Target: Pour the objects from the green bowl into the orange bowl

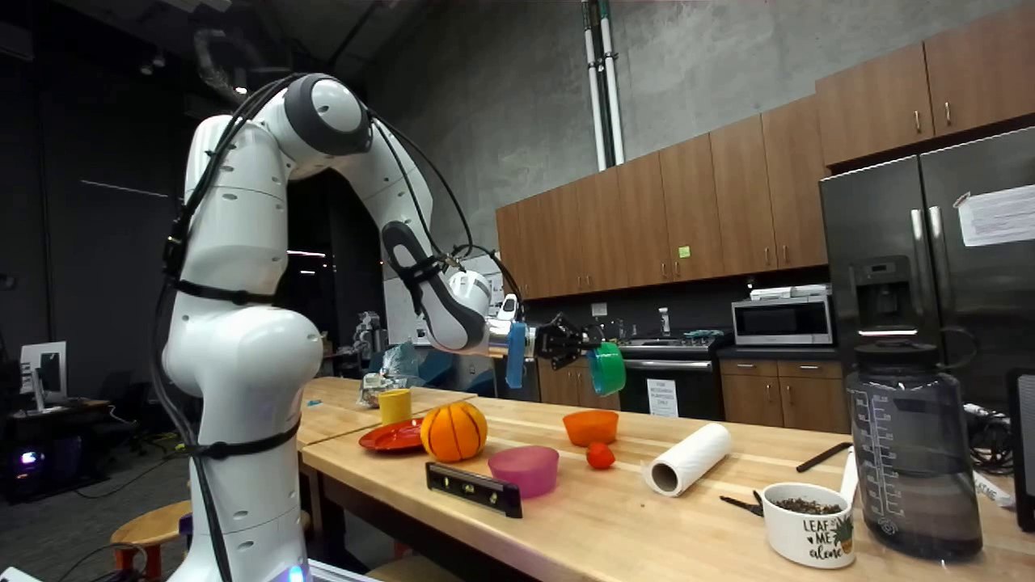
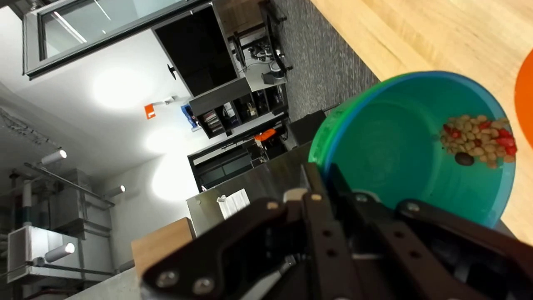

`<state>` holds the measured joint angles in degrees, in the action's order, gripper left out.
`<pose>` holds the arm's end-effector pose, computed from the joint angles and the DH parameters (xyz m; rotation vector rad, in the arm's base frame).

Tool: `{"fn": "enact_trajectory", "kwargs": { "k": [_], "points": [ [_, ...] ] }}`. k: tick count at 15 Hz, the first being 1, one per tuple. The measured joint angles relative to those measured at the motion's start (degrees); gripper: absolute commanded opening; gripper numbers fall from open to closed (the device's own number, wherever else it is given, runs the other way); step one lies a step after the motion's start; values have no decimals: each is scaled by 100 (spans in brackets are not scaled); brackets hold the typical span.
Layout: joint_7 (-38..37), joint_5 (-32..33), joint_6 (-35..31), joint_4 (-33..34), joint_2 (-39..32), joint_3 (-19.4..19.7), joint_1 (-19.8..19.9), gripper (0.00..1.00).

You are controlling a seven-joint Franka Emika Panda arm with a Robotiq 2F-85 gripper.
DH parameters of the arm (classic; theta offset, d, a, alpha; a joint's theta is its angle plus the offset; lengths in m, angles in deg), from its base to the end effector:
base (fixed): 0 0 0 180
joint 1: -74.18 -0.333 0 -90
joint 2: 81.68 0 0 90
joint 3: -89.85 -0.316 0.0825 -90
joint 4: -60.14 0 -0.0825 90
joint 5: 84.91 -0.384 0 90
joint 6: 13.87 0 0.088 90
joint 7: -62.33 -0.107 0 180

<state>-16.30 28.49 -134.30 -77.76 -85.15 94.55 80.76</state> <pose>0.4834 -0.1411 0.3055 1.7916 0.0157 0.6233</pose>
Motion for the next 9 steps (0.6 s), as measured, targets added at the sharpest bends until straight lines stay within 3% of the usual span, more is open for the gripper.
{"fn": "enact_trajectory", "kwargs": {
  "k": [9],
  "points": [
    [-59, 63, 42, -114, 113, -3, -3, 1]
  ]
}}
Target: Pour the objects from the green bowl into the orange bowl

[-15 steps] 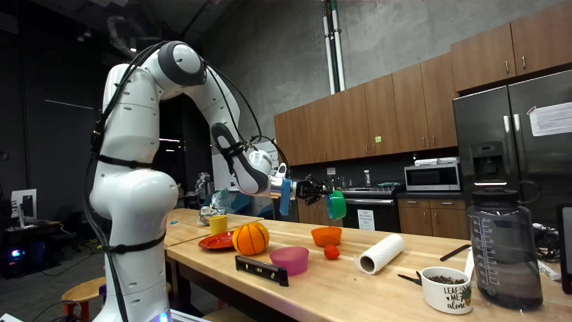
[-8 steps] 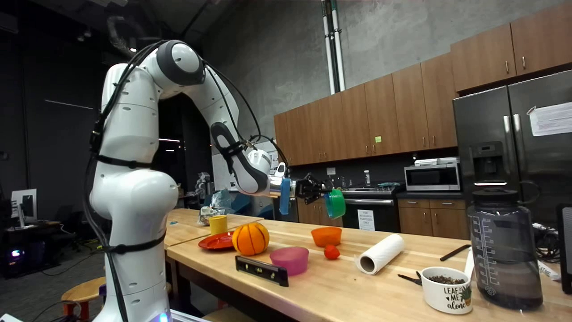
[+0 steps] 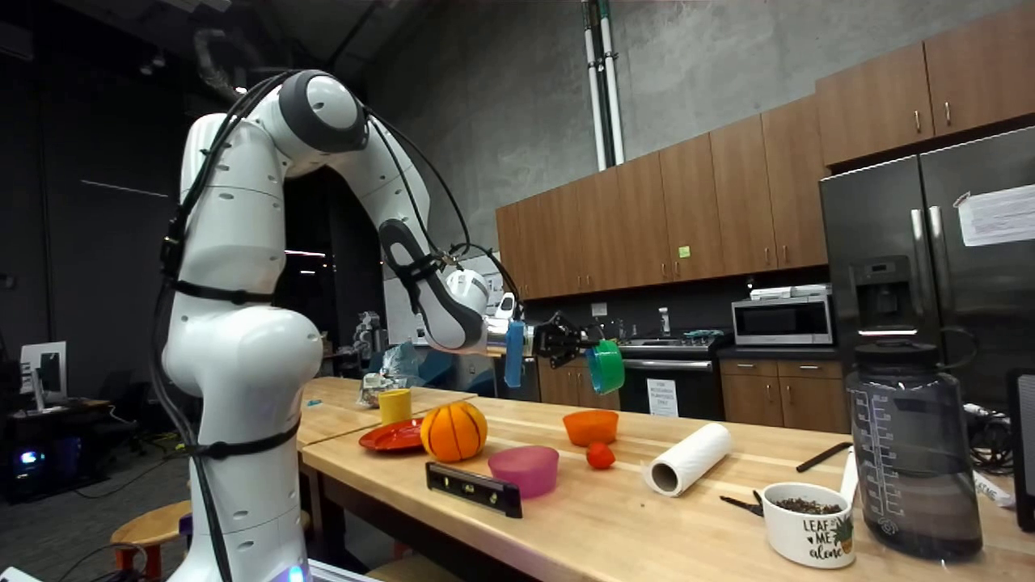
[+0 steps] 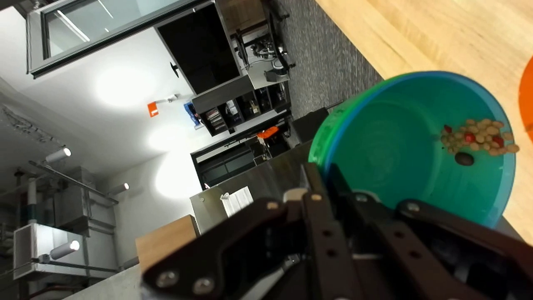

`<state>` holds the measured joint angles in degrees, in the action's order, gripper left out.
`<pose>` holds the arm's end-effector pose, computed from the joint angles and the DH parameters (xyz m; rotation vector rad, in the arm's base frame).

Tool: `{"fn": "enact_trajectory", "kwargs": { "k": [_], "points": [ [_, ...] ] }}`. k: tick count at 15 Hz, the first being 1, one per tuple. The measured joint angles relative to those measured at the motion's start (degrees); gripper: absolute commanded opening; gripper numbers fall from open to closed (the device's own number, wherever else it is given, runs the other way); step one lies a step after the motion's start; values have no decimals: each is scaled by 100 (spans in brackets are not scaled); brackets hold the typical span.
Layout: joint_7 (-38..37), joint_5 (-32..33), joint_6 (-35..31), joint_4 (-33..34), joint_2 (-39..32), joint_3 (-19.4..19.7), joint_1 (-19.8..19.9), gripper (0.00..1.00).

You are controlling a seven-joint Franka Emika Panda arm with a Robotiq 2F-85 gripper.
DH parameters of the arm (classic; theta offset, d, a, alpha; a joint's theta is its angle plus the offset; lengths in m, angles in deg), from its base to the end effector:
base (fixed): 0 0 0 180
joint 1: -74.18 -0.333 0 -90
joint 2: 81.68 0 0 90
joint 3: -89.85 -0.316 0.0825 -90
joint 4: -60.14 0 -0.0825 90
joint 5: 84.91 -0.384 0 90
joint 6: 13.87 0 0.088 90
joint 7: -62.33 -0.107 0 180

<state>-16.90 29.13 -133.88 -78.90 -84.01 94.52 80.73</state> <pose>0.4778 -0.1401 0.3082 1.7824 0.0142 0.6343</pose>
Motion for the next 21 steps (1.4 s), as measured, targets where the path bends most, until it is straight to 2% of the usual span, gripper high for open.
{"fn": "enact_trajectory", "kwargs": {
  "k": [21],
  "points": [
    [-13, 69, 295, -120, 120, -70, -158, 1]
  ]
}}
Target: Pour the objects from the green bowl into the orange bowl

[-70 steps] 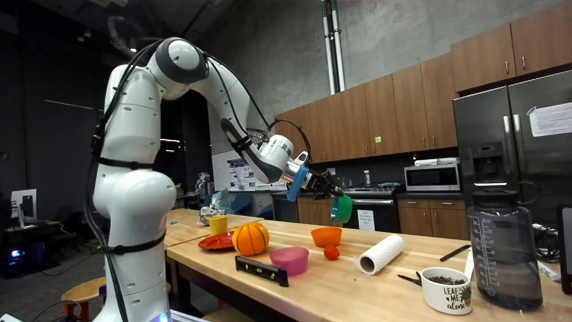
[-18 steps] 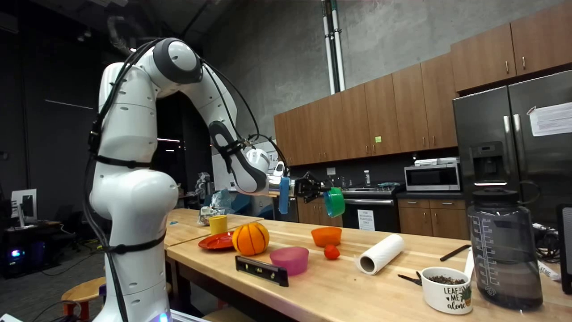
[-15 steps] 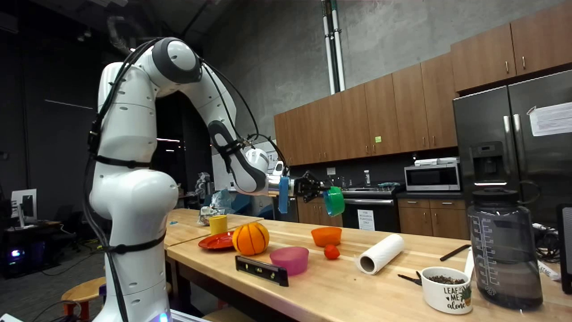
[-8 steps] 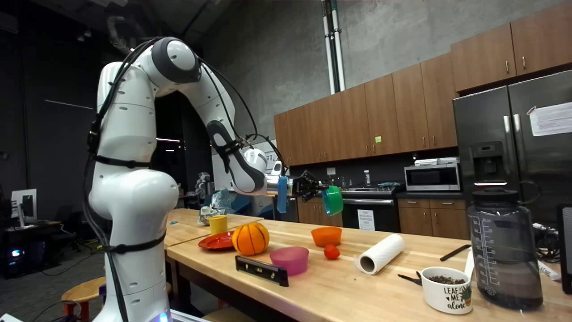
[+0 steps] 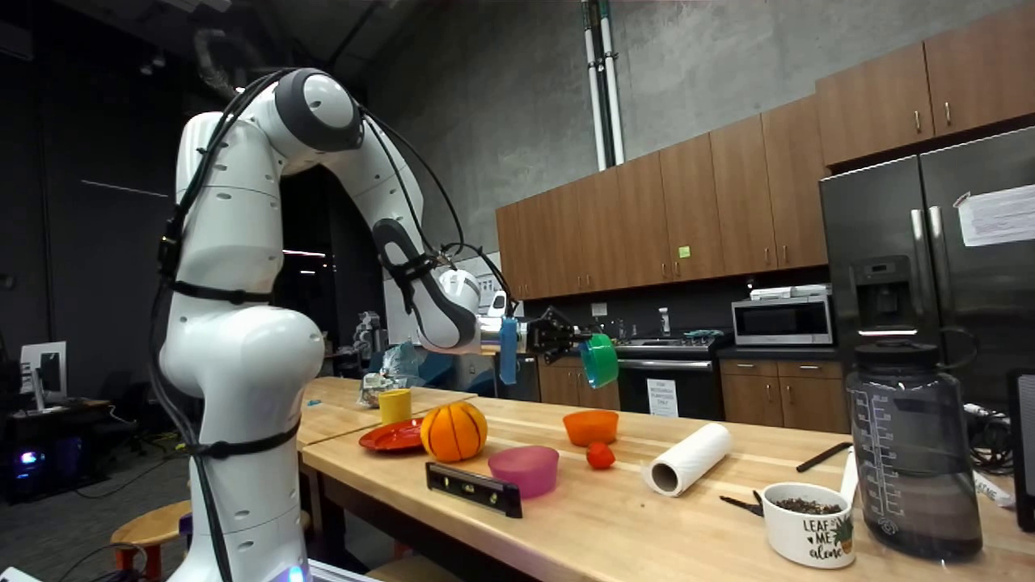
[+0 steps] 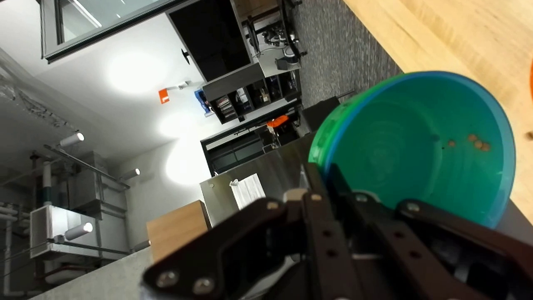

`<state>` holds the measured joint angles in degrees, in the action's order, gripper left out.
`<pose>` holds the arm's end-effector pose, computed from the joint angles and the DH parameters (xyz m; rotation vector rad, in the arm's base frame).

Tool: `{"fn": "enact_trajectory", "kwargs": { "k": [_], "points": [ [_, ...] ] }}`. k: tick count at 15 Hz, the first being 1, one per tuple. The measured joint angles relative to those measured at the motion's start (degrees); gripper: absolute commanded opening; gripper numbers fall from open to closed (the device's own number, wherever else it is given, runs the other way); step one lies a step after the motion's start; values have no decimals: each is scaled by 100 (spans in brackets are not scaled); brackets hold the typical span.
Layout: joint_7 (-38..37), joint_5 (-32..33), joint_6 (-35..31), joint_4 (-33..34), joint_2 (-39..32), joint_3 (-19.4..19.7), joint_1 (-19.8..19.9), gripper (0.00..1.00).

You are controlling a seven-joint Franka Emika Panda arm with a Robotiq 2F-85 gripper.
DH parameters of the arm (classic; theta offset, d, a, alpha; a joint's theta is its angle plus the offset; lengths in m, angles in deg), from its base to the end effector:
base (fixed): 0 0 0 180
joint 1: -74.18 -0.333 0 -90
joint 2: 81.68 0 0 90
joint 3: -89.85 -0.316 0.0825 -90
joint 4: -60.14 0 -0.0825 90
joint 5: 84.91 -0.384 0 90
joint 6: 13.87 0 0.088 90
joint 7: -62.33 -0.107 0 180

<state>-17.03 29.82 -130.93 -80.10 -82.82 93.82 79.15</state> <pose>0.4765 -0.1258 0.3140 1.7365 0.0350 0.6570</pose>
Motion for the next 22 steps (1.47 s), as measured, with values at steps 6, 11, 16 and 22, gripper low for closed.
{"fn": "enact_trajectory", "kwargs": {
  "k": [6, 11, 16, 22],
  "points": [
    [0, 0, 164, 0, 0, -42, -20, 1],
    [-1, 17, 351, 0, 0, -77, -29, 1],
    [-84, 213, 499, 0, -1, -86, -50, 1],
    [-230, 253, 663, -1, -2, -92, -80, 1]
  ]
}}
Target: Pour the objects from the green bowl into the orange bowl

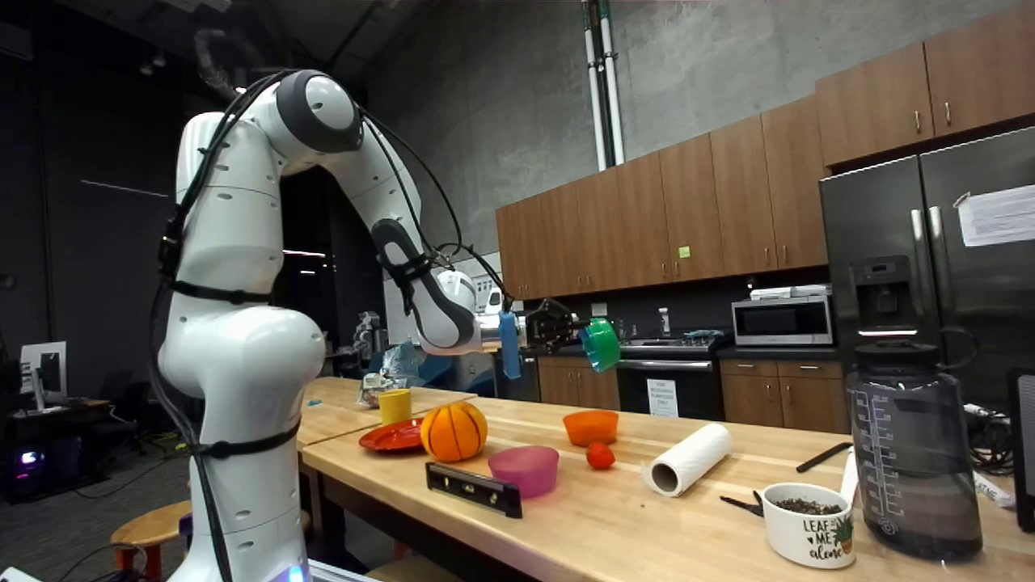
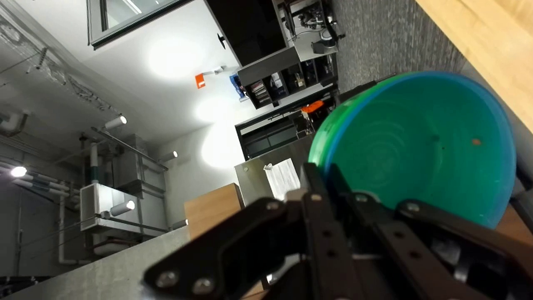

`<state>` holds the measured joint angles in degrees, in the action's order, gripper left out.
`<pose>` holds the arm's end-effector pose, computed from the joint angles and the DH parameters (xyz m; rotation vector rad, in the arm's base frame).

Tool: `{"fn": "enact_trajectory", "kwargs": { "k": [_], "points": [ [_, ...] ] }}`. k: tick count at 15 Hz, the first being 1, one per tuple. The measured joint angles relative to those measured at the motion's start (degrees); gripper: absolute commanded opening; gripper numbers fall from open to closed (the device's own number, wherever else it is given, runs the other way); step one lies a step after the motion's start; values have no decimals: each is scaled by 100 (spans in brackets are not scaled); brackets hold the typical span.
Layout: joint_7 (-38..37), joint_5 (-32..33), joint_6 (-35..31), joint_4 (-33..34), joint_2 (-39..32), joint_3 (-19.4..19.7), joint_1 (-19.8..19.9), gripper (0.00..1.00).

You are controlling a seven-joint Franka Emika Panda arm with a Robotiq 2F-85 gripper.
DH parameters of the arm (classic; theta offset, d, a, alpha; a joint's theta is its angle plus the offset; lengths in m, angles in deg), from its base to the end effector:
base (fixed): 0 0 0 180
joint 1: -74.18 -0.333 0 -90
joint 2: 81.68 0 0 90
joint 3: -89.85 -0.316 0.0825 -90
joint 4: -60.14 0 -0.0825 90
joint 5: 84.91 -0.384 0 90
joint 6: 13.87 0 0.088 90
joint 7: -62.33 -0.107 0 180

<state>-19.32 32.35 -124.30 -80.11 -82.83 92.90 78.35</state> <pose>0.4808 -0.1232 0.3250 1.6193 0.0151 0.7028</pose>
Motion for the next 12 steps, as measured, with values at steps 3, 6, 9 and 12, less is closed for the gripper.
{"fn": "enact_trajectory", "kwargs": {
  "k": [3, 6, 9, 12],
  "points": [
    [-170, 27, 233, -5, 0, -8, -35, 1],
    [-212, 20, 309, -9, 0, -10, -40, 1],
    [-169, -118, 139, 0, 0, 8, -28, 1],
    [-144, -284, -465, 68, 32, 70, 18, 1]
  ]
}}
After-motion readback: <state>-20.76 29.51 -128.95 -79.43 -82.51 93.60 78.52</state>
